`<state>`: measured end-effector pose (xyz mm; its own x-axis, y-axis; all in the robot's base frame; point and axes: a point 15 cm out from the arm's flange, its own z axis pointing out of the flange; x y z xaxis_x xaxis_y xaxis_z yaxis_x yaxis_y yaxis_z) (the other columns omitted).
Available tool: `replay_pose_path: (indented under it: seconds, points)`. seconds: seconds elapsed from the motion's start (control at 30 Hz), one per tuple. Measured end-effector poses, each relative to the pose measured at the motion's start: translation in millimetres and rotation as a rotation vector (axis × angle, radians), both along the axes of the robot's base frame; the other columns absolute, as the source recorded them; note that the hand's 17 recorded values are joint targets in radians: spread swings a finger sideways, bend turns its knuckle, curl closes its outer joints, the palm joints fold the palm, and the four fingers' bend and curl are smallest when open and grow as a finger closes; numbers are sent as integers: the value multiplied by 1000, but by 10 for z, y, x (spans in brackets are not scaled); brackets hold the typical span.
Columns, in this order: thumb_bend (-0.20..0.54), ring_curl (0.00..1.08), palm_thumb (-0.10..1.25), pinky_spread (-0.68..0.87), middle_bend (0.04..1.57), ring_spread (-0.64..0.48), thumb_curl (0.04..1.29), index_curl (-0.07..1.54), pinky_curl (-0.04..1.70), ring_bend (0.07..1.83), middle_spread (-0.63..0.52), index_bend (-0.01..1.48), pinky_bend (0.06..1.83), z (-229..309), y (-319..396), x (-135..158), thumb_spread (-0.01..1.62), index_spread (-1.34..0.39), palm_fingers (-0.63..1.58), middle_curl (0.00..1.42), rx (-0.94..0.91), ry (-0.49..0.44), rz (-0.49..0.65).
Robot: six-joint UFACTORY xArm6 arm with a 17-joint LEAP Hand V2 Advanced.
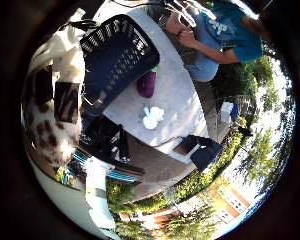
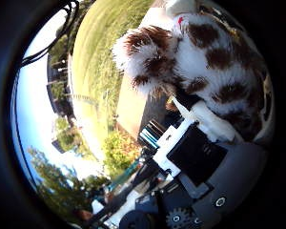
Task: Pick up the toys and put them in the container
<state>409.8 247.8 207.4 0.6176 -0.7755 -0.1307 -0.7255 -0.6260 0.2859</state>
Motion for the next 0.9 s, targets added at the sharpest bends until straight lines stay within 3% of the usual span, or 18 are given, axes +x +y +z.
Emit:
replay_pose_path:
  seconds: [0.17, 0.3, 0.43, 0.63, 0.9]
  points:
    - [-20, 805, 915, 131, 1336, -72, 732, 1475, 938, 1626, -192, 510, 1519, -638, 367, 223, 1134, -1047, 479, 1049, -47, 42, 0]
    - [-34, 723, 887, 175, 1111, 23, 689, 1385, 901, 1429, -154, 483, 1301, -1103, 539, 216, 1124, -990, 206, 927, -86, 76, 27]
    - [-36, 573, 852, 281, 731, 132, 639, 1201, 770, 1098, -81, 300, 1039, -1227, 530, 143, 1102, -856, -195, 726, -105, 104, 38]
    - [-29, 399, 848, 385, 401, 229, 593, 973, 609, 735, 22, 152, 773, -1226, 357, 129, 1086, -685, -143, 533, -132, 137, 37]
    - [-35, 324, 821, 440, 284, 272, 545, 685, 507, 560, 95, 45, 656, -653, -49, 209, 1079, -540, -154, 445, -120, 162, -1]
